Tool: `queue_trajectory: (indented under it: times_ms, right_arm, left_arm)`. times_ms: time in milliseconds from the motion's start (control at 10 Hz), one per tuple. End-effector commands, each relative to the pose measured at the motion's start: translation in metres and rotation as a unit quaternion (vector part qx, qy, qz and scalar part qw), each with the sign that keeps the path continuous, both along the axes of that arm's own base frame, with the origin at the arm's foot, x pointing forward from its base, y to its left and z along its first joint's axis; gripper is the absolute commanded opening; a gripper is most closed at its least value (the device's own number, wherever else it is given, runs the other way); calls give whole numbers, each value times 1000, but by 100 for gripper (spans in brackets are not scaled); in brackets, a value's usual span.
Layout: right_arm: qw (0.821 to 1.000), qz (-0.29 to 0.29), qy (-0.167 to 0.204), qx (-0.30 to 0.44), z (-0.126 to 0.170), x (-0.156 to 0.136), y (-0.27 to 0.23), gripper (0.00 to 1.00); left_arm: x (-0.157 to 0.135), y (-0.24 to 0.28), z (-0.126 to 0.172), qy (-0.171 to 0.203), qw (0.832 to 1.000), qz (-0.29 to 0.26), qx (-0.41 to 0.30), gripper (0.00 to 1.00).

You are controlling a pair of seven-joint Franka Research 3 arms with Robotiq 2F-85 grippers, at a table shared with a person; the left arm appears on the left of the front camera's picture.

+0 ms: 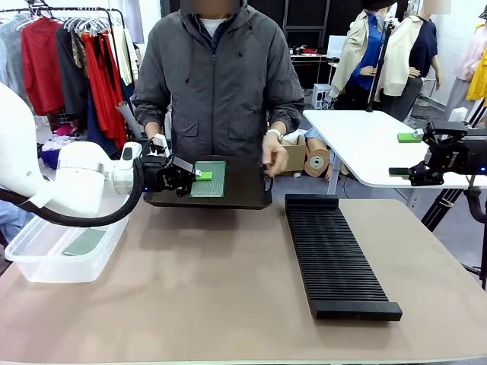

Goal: Sort PCBs into racks and boxes based on the side picked up.
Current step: If the short side of the Blank PCB is picked up, insert it into the PCB Rack ; if the long side is picked up, place it in the Organizing box.

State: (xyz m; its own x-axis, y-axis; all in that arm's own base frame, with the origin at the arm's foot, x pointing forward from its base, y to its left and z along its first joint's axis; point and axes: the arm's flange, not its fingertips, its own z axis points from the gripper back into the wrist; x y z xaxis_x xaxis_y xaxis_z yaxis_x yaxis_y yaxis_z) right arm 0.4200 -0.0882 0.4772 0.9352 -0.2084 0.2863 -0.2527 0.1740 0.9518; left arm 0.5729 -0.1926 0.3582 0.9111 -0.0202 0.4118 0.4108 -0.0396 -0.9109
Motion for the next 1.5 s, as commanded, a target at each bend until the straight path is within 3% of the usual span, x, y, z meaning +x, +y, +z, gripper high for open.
queue_trajectory:
  times_ms: [0, 700, 800, 1400]
  right_arm:
    - [1000, 5, 2, -2, 3, -1, -1, 100]
    - [1000, 5, 2, -2, 3, -1, -1, 100]
    - [1000, 5, 2, -2, 3, -1, -1, 100]
    - [1000, 5, 2, -2, 3, -1, -1, 100]
  left_arm:
    - [0, 0, 2, -4, 1000, 1, -4, 0]
    - [0, 0, 0, 0, 1000, 0, 0, 0]
    - [0, 6, 9, 27, 1000, 10, -5, 0]
    - [-16, 79, 67, 10, 996, 58, 73, 0]
